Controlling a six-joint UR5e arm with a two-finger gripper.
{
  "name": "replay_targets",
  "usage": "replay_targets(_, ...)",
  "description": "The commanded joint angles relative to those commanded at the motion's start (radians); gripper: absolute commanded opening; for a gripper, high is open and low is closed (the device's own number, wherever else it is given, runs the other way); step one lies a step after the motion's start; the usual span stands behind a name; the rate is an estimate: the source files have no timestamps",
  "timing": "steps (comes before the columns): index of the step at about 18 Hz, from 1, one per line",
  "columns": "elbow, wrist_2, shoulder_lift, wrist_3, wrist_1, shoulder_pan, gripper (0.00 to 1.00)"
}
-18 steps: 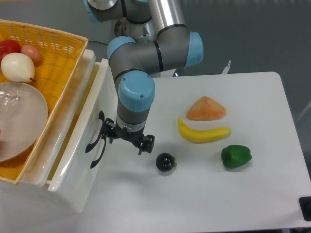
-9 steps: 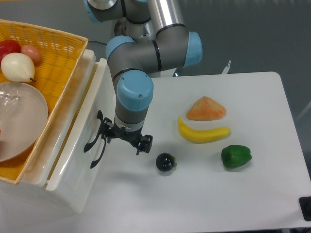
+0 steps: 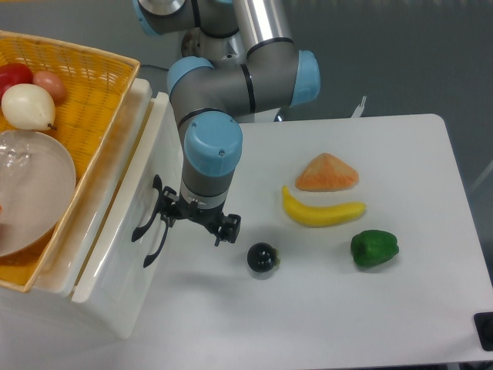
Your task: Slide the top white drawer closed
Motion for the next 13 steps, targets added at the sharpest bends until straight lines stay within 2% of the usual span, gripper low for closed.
replay_targets(13,-0.005,-0.012,0.000,0.000,-0.008,0.002,1.00)
